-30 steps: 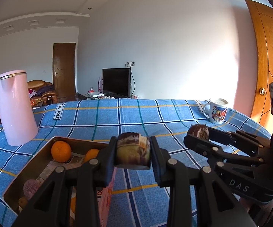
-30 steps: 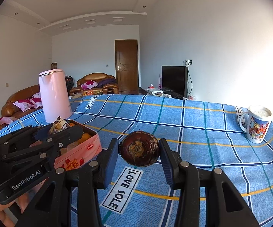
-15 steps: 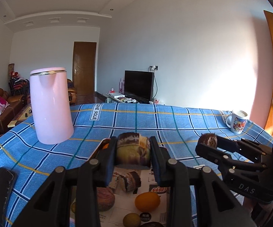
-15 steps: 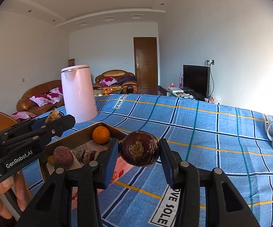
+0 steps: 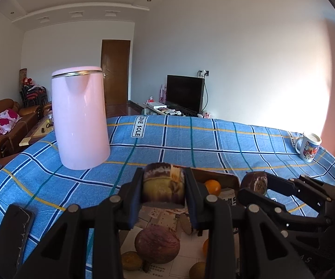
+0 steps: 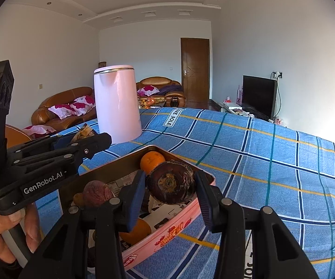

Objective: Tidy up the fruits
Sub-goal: 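Open the right gripper over the tin while the left releases the cylindrical cake inside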

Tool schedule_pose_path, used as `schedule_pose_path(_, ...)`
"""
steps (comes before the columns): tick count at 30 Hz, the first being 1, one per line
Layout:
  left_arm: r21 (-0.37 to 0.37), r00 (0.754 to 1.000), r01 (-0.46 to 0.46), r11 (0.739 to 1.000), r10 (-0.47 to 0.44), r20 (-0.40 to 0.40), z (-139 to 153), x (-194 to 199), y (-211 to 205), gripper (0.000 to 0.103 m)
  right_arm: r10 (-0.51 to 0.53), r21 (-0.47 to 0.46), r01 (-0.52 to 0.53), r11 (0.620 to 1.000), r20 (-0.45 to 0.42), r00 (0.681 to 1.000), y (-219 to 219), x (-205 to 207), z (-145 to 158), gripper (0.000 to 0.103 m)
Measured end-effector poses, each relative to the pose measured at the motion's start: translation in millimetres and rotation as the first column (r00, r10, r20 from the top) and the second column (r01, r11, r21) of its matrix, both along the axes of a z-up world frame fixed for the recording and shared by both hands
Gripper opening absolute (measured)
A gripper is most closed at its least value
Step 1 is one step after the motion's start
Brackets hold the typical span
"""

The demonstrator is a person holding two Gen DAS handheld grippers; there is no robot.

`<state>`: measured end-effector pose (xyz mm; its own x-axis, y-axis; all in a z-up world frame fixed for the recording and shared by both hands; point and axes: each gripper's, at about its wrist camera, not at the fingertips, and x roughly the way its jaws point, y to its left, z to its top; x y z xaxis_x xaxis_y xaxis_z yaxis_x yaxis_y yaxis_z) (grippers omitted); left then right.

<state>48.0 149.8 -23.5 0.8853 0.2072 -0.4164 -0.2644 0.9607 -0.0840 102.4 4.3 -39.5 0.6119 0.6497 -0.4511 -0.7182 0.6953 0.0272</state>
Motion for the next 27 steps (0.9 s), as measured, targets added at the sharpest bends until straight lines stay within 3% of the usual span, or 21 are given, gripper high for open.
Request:
schedule_pose_path(16,0.006,0.993,0.008,1.0,-0.007,-0.118,-13,22,10,0.035,0.017,-0.07,-0.021,0.997,-0.06,0.998,27,11,-13,0.045)
schedule_pose_path(23,0.002,0.983,0.021,1.0,-0.02,-0.18,-28,31,7,0.036,0.034,-0.125,-0.056,0.991,-0.173,0.984,38,26,-26,0.046)
schedule_pose_path(27,-0.005,0.985,0.011,1.0,-0.011,-0.172,-27,29,8,0.037,0.029,-0.12,-0.049,0.992,-0.164,0.986,36,24,-26,0.055)
